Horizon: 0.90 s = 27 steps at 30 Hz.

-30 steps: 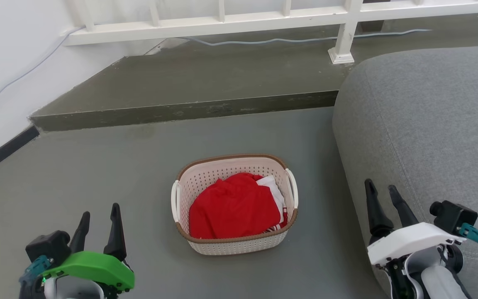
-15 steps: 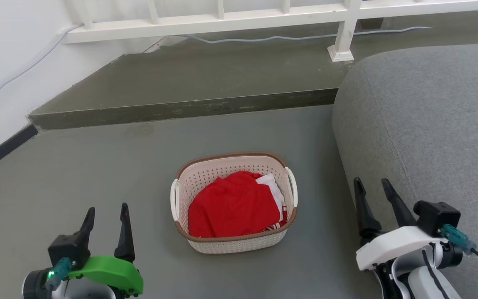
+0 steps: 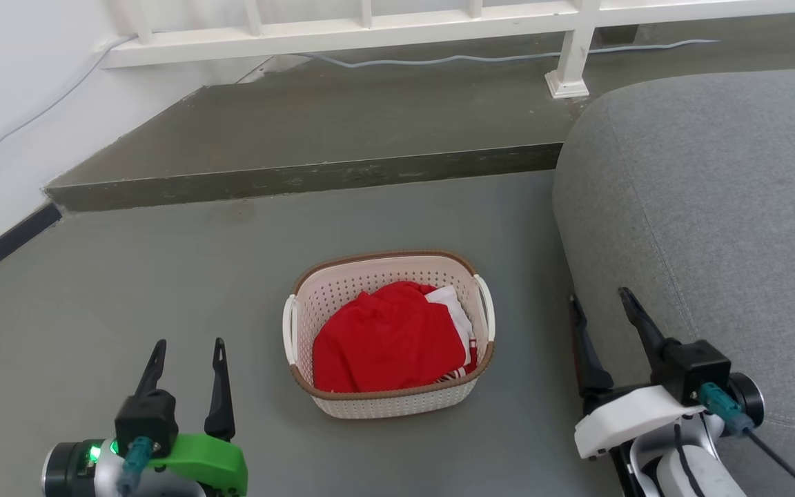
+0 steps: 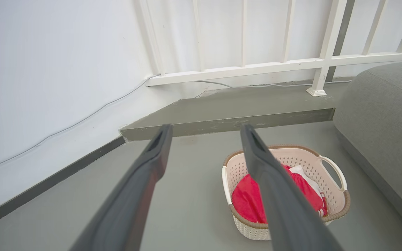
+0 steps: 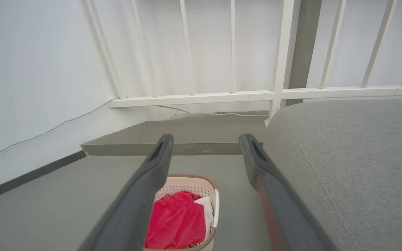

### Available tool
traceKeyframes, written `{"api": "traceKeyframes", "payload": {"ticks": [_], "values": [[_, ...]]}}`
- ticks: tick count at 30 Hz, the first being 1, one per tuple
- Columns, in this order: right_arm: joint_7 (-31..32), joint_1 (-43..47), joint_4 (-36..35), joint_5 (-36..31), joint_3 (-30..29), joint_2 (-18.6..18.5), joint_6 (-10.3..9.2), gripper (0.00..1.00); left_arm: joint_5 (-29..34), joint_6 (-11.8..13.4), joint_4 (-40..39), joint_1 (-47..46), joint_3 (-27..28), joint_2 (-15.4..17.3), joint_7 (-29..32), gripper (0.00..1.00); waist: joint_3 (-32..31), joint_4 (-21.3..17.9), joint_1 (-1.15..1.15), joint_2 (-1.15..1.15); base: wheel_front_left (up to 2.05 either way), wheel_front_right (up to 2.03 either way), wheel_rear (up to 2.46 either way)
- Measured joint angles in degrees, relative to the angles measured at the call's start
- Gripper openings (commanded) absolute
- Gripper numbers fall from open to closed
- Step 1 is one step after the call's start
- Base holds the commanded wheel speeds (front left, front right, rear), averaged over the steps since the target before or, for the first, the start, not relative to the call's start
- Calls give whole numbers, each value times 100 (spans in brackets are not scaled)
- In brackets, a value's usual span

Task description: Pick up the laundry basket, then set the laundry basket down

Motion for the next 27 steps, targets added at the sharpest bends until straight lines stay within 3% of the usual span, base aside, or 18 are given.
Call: {"api": "traceKeyframes", "payload": {"ticks": [7, 27], "values": [[-100, 8, -56, -474, 114, 4, -85, 100, 365, 58, 4, 0, -56, -26, -101, 100, 18, -2, 0, 0, 0, 0, 0], [-124, 112, 69, -297, 74, 30, -86, 100, 21, 57, 127, -3, -34, -91, -101, 100, 17, -4, 0, 0, 0, 0, 0]]}}
